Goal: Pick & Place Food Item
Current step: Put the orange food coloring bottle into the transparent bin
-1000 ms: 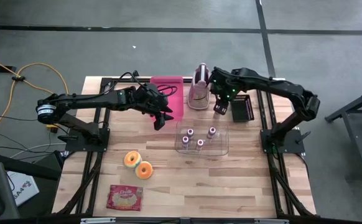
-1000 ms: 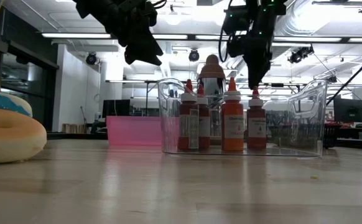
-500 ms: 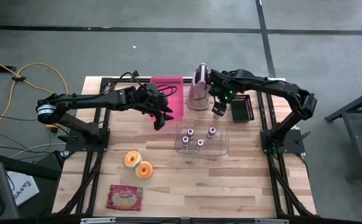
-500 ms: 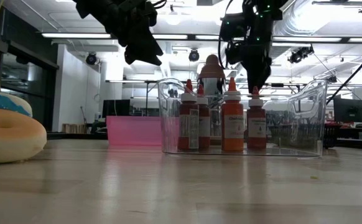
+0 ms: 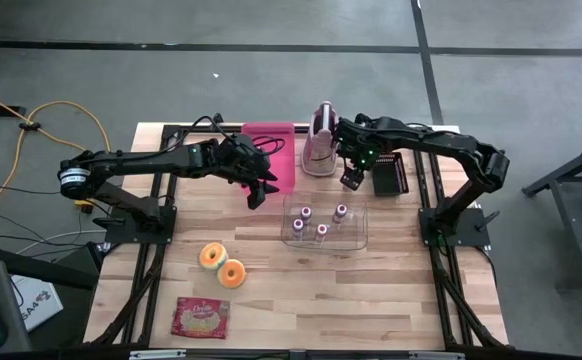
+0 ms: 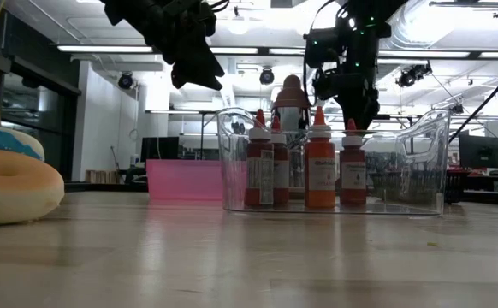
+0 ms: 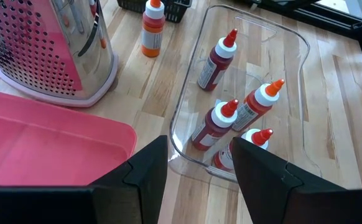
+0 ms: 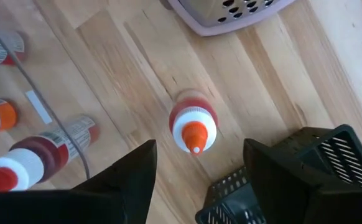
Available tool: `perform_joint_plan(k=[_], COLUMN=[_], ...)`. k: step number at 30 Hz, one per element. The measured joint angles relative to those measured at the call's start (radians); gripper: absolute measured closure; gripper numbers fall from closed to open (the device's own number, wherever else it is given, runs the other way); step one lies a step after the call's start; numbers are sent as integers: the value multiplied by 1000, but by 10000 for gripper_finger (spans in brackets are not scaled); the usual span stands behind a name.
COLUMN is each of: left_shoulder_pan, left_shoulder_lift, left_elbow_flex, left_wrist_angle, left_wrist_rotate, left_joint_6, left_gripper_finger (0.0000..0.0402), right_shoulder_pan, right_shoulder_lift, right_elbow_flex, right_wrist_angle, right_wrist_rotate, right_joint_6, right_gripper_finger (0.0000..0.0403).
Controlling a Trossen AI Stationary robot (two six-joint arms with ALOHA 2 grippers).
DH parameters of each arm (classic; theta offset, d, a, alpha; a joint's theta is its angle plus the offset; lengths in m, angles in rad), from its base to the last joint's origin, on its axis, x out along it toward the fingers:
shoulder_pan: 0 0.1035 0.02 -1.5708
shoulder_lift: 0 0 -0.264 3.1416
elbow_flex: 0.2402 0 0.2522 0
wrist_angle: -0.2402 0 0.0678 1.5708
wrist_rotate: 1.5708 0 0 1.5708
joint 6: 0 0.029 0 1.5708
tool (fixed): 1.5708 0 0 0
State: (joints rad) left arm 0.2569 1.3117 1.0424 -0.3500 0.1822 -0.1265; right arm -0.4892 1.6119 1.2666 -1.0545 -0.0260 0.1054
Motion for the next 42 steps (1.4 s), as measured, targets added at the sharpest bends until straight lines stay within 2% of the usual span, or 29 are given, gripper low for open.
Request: perform_joint_plan(k=[9,27,42], left_shoulder_pan=[0,0,0], left_shoulder_lift=[0,0,0], left_elbow_flex=[0,0,0], left_wrist_angle=[0,0,0], left_wrist_rotate=[0,0,0], left_joint_6=[0,0,0], left_gripper_finger=[228,228,228], right_shoulder_pan=[0,20,16], right_shoulder_lift=[0,16,16], right_elbow_flex=[-59,-71,-70], right_wrist_angle=[75,131,89], right_wrist_rotate=[-5,28,49], right_joint_6=[4,-14,-3], right_gripper_finger=[176,176,176])
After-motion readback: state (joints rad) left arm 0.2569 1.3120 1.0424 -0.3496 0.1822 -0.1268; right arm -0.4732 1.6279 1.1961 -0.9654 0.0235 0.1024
